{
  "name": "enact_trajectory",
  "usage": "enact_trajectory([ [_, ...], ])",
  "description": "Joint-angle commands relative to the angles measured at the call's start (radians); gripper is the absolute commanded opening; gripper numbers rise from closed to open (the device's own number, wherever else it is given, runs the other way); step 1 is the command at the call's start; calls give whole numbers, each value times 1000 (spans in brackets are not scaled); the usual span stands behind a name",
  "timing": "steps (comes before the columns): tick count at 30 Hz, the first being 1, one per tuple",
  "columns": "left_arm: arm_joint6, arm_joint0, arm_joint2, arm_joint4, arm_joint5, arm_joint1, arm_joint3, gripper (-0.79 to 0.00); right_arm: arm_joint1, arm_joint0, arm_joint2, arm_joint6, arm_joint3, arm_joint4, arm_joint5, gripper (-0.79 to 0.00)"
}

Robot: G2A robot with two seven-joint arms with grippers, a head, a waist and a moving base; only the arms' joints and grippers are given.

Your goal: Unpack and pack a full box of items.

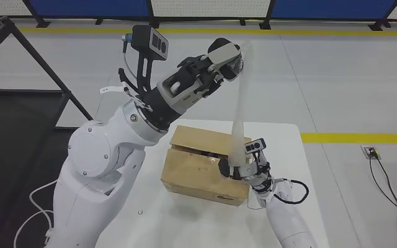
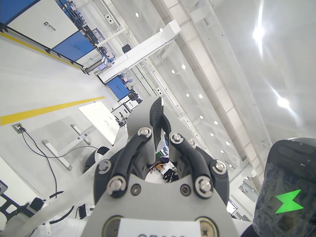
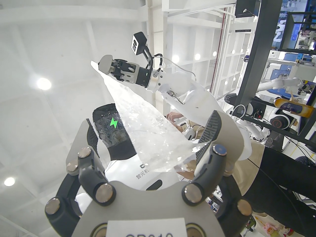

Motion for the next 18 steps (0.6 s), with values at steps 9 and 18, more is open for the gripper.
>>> enact_trajectory([
  [9, 5, -2, -2, 7, -1, -5, 5, -785, -5, -20, -14, 0, -52, -8, 0, 0],
  [18, 1, -6, -4, 11, -4, -9, 8, -785, 5, -46, -10, 0, -88, -14, 0, 0],
])
